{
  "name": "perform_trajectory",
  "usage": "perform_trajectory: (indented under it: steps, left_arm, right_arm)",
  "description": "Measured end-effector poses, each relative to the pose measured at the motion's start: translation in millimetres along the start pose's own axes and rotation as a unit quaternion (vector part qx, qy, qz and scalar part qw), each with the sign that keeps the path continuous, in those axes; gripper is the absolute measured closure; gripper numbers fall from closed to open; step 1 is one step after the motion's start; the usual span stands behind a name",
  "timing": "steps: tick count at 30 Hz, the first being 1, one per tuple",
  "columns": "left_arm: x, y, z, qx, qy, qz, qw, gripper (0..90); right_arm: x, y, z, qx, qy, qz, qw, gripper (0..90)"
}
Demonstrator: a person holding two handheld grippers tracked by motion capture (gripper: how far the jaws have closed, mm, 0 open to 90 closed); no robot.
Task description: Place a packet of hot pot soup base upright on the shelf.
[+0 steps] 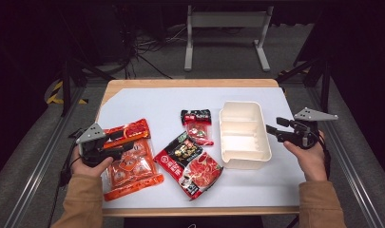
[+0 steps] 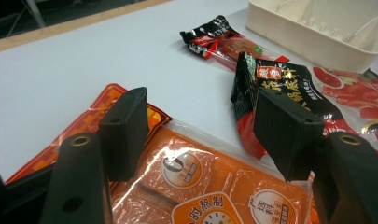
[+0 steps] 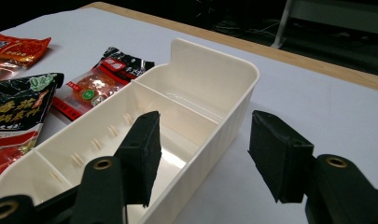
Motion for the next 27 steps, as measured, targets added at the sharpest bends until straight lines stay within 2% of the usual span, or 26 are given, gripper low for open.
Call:
perform_trajectory:
  steps: [3, 7, 9, 13, 15, 18, 23, 26, 27]
  left_arm:
    - [1.2, 0.9, -0.5, -0.001, -0.001, 0.007, 1.0, 36.2]
    - [4.4, 5.3, -0.8, 0.004, -0.009, 0.014, 0.9999, 36.0]
    - [8.0, 8.9, -2.3, 0.005, -0.013, 0.01, 0.9999, 35.9]
    - [17.6, 15.3, -7.7, -0.001, -0.022, -0.002, 0.9998, 35.1]
    - [24.2, 17.8, -10.8, 0.001, -0.029, -0.002, 0.9996, 34.8]
    - [31.4, 21.9, -16.2, -0.005, -0.038, -0.013, 0.9992, 34.6]
    - [47.2, 30.1, -25.2, -0.005, -0.063, -0.016, 0.9979, 33.5]
    - [52.9, 32.5, -28.7, -0.006, -0.07, -0.018, 0.9974, 32.9]
    - [57.2, 34.6, -32.2, -0.008, -0.072, -0.024, 0.9971, 32.9]
  right_arm:
    - [0.7, 2.1, 1.8, 0.011, -0.002, 0.003, 0.9999, 43.3]
    - [2.4, 0.6, 4.1, 0.012, -0.003, -0.005, 0.9999, 42.1]
    - [1.9, -0.2, 4.3, 0.013, 0.004, -0.011, 0.9998, 40.6]
    - [2.3, 0.2, 5.7, 0.018, 0.003, -0.008, 0.9998, 39.8]
    - [2.7, -0.1, 5.9, 0.016, 0.0, -0.007, 0.9999, 39.8]
    - [2.9, -1.4, 6.4, 0.012, -0.006, -0.007, 0.9999, 40.0]
    - [3.7, -4.0, 8.8, 0.008, -0.009, -0.008, 0.9999, 41.9]
    - [6.0, -4.9, 10.8, 0.011, -0.015, -0.01, 0.9998, 41.7]
    - [6.4, -5.6, 11.4, 0.01, -0.017, -0.012, 0.9997, 41.6]
Point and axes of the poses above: each handheld gripper's, and its own axes: z roughly backward along the jaws, y roughly out of its top, x roughly to its right, the point moved 9 cm from there along -z, roughly forward along the jaws, and after that the axes turned 7 degrees about -z, right-handed, at the moved point
